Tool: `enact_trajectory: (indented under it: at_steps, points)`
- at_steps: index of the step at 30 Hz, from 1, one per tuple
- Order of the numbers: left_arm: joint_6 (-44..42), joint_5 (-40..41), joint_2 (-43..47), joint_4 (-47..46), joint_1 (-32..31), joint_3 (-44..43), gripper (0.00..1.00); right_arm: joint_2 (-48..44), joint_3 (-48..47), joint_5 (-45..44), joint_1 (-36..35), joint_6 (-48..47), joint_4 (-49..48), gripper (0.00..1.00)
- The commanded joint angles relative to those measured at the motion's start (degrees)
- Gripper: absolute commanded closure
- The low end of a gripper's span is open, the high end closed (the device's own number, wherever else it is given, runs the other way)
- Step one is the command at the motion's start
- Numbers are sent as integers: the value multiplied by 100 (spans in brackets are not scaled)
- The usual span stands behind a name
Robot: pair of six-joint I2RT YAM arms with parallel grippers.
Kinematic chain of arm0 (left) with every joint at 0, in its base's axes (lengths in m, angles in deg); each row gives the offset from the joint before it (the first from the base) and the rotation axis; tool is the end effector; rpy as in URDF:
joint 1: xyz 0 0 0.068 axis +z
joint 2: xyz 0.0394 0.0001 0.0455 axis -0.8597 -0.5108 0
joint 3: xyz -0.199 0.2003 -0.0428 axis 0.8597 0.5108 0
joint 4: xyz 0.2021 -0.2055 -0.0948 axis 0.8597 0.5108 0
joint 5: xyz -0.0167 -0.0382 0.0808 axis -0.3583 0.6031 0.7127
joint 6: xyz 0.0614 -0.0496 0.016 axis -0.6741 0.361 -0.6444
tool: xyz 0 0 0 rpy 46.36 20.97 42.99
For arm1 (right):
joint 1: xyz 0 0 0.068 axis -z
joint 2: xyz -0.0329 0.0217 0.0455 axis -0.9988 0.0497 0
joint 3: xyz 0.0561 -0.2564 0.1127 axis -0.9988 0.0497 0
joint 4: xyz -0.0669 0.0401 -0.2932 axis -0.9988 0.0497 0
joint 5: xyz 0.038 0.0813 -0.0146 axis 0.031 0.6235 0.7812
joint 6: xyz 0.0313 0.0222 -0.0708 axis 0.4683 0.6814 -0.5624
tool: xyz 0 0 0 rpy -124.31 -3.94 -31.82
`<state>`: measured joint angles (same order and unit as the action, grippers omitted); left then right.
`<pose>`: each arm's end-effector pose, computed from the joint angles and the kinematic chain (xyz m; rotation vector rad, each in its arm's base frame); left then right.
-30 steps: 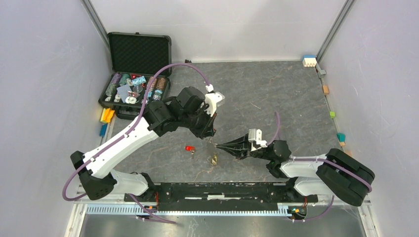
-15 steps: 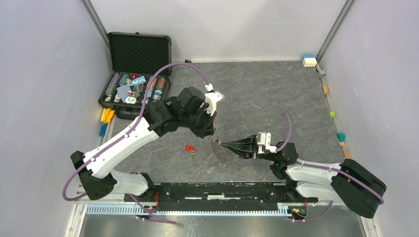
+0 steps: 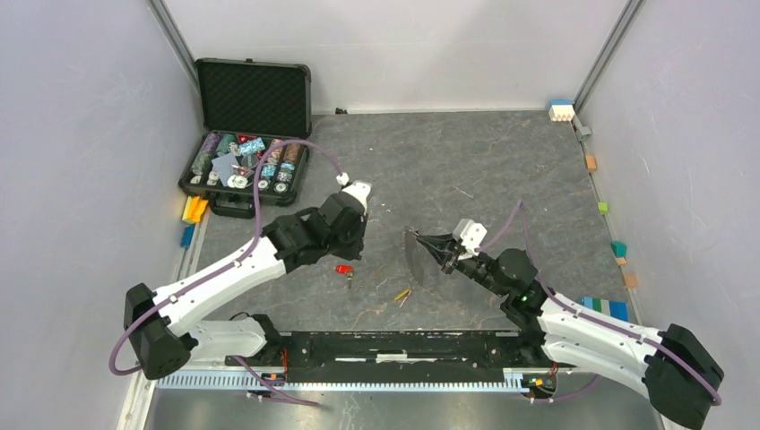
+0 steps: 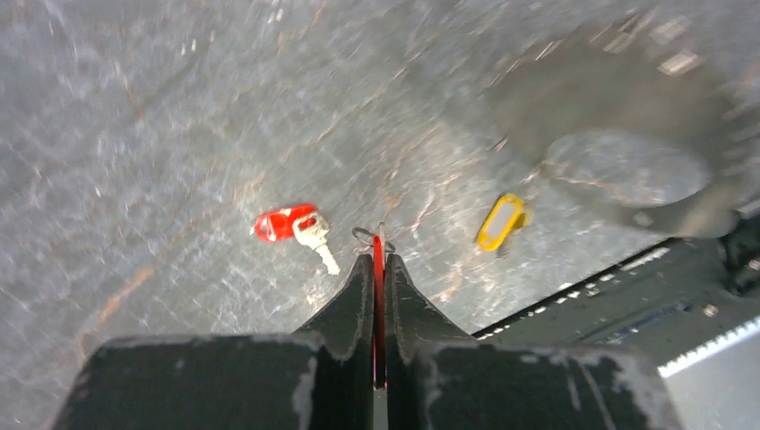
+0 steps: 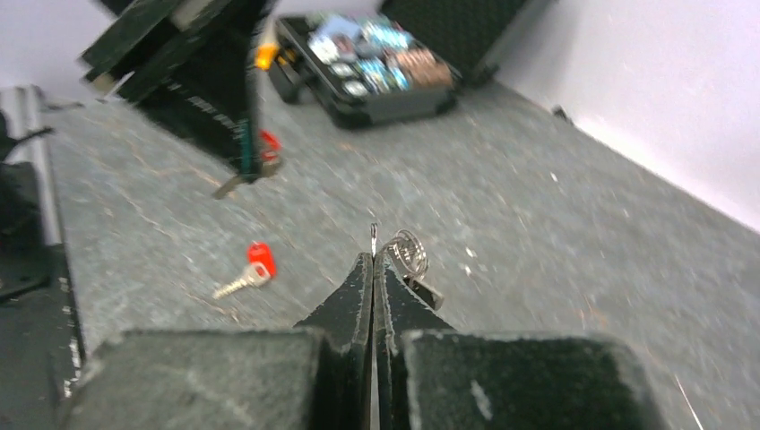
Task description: Remove the keys from the keyring
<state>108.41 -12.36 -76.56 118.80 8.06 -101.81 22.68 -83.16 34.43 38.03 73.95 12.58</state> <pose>0.1993 -0.2270 0.2961 0.4673 2.3962 -0.3800 0.1516 0.1914 0.2256 -0.7406 1.2560 0.7883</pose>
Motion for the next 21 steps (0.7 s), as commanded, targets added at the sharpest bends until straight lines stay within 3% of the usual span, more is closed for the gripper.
enact_trajectory:
  at_steps: [1,2,6,9,15,21]
  points:
    - [1196,753,148,-740,33,947,90,-17,-478,-1131,-20,-100,1388,100]
    - [1304,852,159,-810,33,1165,87,34,-518,-1218,-18,-35,1505,100]
    - [1620,1123,248,-1013,46,1722,52,297,-712,-1646,-18,160,1933,100]
    - [1656,1252,316,-1050,59,1829,41,350,-858,-2079,-19,161,2243,100]
    - [1276,1453,520,-1055,86,1683,35,-89,-1099,-2908,-18,-59,3087,100]
    - [998,1726,710,-967,104,1626,32,-557,-1746,-3119,-23,-436,4270,100]
